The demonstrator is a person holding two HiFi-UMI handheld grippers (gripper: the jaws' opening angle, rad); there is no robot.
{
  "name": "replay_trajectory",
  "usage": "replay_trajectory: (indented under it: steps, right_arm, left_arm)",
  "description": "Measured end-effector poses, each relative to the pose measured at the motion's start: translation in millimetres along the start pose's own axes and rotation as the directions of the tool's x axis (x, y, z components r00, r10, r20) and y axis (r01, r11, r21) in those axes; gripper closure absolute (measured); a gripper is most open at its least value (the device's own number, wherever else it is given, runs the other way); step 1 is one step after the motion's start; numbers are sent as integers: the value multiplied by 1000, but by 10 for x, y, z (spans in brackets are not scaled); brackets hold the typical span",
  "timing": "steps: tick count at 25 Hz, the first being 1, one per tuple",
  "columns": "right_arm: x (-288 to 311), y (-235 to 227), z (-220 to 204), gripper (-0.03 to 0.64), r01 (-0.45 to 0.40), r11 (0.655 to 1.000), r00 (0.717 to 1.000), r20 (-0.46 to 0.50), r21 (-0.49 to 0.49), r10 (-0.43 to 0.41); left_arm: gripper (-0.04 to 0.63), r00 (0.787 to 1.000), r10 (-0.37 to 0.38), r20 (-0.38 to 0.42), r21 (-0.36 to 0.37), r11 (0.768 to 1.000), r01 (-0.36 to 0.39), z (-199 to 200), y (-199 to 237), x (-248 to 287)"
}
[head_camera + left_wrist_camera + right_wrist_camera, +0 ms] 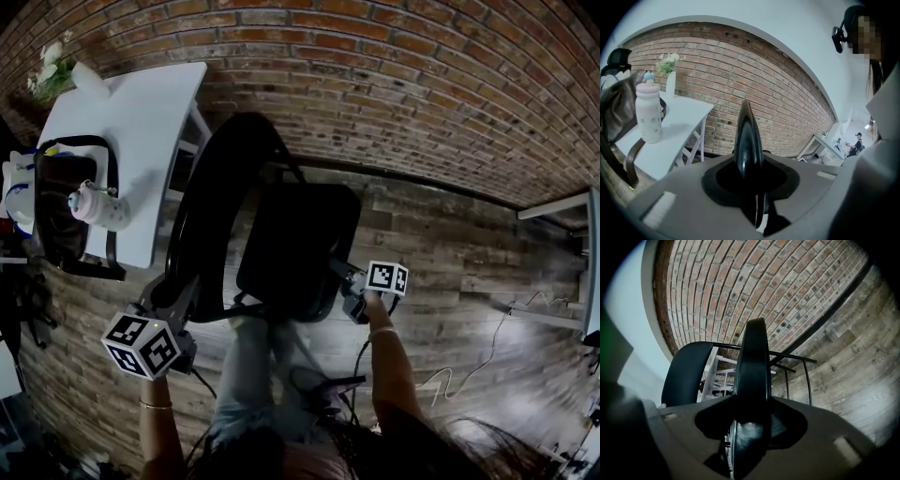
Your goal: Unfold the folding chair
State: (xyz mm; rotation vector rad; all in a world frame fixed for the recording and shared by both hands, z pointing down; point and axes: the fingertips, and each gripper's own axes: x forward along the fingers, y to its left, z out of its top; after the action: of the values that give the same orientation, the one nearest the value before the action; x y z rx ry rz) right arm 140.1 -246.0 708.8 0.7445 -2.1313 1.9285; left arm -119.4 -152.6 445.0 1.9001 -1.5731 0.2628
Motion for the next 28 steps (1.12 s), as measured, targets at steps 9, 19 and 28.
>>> replay_trajectory:
  steps: [9, 19, 28]
  right_arm:
    - [-85, -207, -3, 431, 2, 1000, 1000, 0, 26, -2]
    - [-141, -388, -13, 425, -7, 999, 1000, 17, 48, 6]
    - [-198, -525, -10, 420, -16, 998, 999, 50, 68, 13]
  left_arm:
    - [509, 1000, 9, 0, -25, 1000, -9, -65, 72, 45]
    - [512, 1000, 15, -10, -37, 999, -15, -137, 176, 98]
    - [518, 999, 23, -22, -44, 999, -24, -202, 249, 159]
